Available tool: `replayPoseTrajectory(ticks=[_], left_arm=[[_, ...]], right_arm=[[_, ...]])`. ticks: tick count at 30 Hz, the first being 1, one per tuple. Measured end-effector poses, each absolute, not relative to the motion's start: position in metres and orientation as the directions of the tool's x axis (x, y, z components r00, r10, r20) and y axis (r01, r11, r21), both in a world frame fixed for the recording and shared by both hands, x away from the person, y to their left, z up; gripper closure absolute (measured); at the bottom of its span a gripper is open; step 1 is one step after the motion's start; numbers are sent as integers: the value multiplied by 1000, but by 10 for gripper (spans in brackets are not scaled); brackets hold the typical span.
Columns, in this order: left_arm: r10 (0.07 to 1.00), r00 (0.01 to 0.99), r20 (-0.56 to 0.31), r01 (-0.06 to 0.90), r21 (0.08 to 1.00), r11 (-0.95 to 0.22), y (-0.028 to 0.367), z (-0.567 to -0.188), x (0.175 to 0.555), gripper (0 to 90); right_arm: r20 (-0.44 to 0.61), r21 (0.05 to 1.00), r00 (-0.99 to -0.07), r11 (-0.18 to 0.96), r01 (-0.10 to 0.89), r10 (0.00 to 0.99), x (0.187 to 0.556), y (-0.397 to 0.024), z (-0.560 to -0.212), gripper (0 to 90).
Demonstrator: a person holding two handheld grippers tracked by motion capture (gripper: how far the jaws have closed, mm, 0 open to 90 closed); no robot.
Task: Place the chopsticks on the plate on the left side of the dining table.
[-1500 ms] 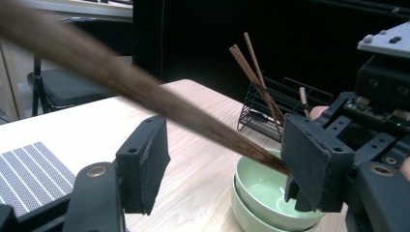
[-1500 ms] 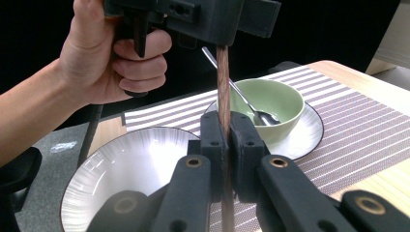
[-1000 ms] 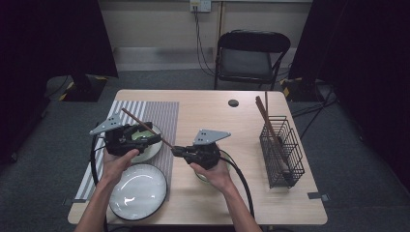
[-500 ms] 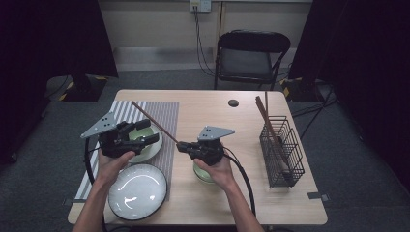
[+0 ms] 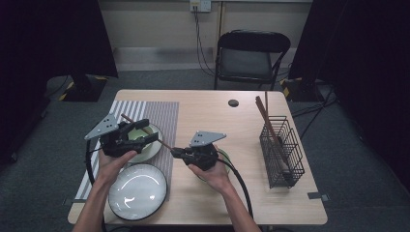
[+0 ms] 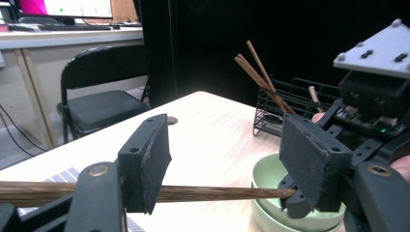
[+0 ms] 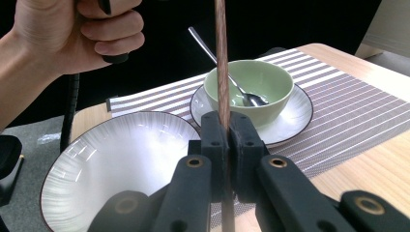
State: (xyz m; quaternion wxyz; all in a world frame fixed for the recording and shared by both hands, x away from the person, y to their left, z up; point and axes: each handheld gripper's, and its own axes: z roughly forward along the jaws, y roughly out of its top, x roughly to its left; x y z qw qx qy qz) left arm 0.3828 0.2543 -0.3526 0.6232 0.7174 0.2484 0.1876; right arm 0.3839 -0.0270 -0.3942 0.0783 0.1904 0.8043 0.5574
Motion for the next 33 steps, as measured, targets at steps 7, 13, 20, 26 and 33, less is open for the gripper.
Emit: replayPoseTrajectory(ticks=[7, 13, 20, 26, 33], left_arm=[[590, 807, 1, 97, 986, -134, 251, -356, 383, 390], [589, 808, 12, 98, 983, -154, 246, -361, 385, 377], [568, 822, -31, 140, 979, -149, 248, -364, 391, 330], [562, 827, 9, 132, 969, -210, 248, -366, 391, 338], [563, 827, -4, 145, 968, -205, 251, -372, 396, 317]], right_arm=[[58, 918, -913, 337, 207, 404, 382, -34, -385, 866], [65, 913, -909, 342, 221, 412, 382, -42, -384, 866], [83, 907, -905, 344, 242, 418, 384, -42, -388, 865], [85, 903, -906, 352, 246, 414, 385, -43, -386, 865], [103, 898, -903, 351, 265, 418, 385, -53, -385, 865]])
